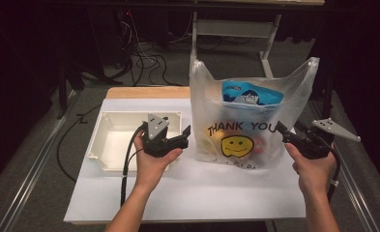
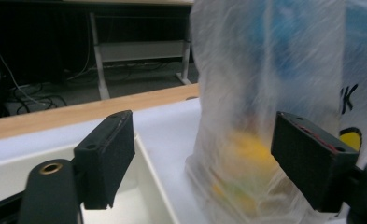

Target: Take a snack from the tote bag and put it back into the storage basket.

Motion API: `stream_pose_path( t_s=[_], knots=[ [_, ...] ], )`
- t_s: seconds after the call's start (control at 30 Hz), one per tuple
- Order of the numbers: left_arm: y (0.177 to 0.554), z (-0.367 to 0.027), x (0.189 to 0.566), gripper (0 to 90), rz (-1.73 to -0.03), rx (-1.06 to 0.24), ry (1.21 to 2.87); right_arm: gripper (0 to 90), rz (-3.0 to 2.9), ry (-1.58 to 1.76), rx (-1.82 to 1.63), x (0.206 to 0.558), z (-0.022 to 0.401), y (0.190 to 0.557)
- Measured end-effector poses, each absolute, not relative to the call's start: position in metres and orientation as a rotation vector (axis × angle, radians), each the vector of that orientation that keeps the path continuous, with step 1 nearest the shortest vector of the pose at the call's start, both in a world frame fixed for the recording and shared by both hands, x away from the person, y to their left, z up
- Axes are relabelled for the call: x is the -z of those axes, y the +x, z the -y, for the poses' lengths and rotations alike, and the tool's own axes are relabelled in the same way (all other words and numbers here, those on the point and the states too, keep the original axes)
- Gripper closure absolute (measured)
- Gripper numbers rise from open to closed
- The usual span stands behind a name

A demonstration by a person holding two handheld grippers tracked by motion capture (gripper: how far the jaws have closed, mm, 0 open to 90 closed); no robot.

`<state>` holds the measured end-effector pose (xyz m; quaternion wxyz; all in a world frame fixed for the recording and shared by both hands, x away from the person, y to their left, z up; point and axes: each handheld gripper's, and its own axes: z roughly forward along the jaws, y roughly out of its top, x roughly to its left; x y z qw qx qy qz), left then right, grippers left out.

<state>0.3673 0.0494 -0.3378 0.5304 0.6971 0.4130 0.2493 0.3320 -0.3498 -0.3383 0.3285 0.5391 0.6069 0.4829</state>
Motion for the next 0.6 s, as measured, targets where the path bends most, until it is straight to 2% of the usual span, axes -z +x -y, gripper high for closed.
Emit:
stream_pose_path(
  t_s=[0.03, 0.07, 0.1, 0.13, 0.27, 0.37, 0.47, 0.53, 0.57, 0.6],
  knots=[
    [0.37, -0.044, 0.334, 25.0, -0.964, -0.589, 1.672, 51.6, -1.601, 1.406, -1.277, 0.339, 0.351, 0.332],
    [0.373, -0.037, 0.329, 28.5, -0.937, -0.591, 1.676, 61.1, -1.638, 1.417, -1.325, 0.342, 0.353, 0.334],
    [0.373, -0.037, 0.329, 30.7, -0.937, -0.591, 1.676, 61.1, -1.638, 1.417, -1.325, 0.342, 0.353, 0.334],
    [0.377, -0.03, 0.324, 31.1, -0.916, -0.588, 1.666, 72.9, -1.64, 1.418, -1.336, 0.344, 0.353, 0.333],
    [0.384, -0.017, 0.319, 34.1, -0.942, -0.581, 1.662, 88.6, -1.654, 1.384, -1.307, 0.347, 0.351, 0.33],
    [0.385, -0.014, 0.319, 44.2, -0.935, -0.578, 1.653, 90.0, -1.669, 1.361, -1.307, 0.348, 0.35, 0.328],
    [0.387, -0.015, 0.319, 64.2, -0.939, -0.554, 1.64, 90.0, -1.665, 1.364, -1.321, 0.349, 0.351, 0.326],
    [0.388, -0.017, 0.32, 83.7, -0.928, -0.507, 1.639, 90.0, -1.663, 1.366, -1.317, 0.35, 0.351, 0.326],
    [0.388, -0.017, 0.32, 88.8, -0.928, -0.507, 1.639, 90.0, -1.663, 1.366, -1.317, 0.35, 0.351, 0.326],
    [0.39, -0.016, 0.323, 90.0, -0.924, -0.47, 1.666, 90.0, -1.66, 1.373, -1.32, 0.352, 0.351, 0.325]
  ],
)
